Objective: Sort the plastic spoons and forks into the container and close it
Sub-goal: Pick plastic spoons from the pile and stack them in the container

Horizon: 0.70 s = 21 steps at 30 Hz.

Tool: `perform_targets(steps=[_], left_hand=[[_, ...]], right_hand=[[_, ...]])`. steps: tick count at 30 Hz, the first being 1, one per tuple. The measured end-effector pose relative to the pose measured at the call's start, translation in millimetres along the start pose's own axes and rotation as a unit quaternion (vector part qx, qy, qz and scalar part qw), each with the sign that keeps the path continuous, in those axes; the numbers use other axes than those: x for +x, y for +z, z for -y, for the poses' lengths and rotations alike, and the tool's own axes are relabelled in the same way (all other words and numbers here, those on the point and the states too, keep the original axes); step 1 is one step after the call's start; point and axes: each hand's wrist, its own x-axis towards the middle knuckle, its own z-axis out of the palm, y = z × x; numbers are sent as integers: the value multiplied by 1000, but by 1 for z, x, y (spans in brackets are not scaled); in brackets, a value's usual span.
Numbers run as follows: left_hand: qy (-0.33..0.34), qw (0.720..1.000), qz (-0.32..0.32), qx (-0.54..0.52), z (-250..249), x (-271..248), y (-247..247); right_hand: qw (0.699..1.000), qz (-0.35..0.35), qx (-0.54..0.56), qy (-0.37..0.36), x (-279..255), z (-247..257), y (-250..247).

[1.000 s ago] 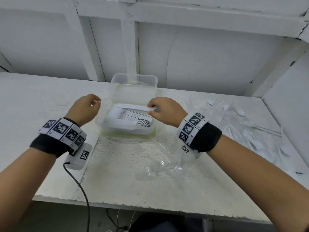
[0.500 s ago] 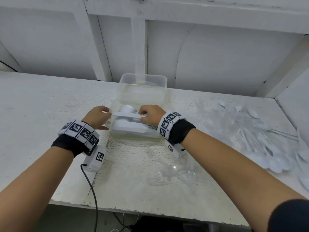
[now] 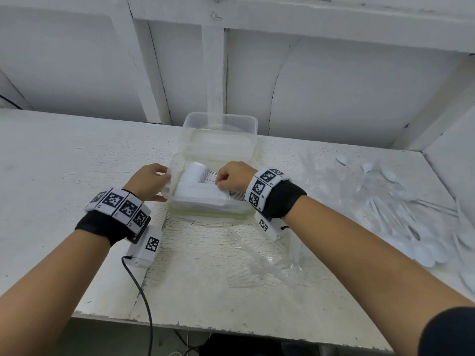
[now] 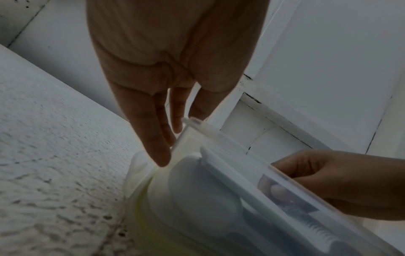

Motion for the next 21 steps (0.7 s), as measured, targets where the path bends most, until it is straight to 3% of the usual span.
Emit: perform_targets(steps=[6,10,16,18,21], left_hand=[[5,999,0,39,1,1,-2],[35,993,-37,109,-6,0,-7],[188,958,-134,172,-37,-27,10],[241,949,-130,158,-51,-41,27],[301,940,-70,145,-69,-58,62]], right_hand=[[1000,-2,7,5,1,-1,-9],[998,-26,52,4,-8,-7,-27],[987,-111,116,-22,-55,-33,-61],[981,-133,141,-15,-78,-49,-71],[974,-160,159,15,-118,-79,-81]])
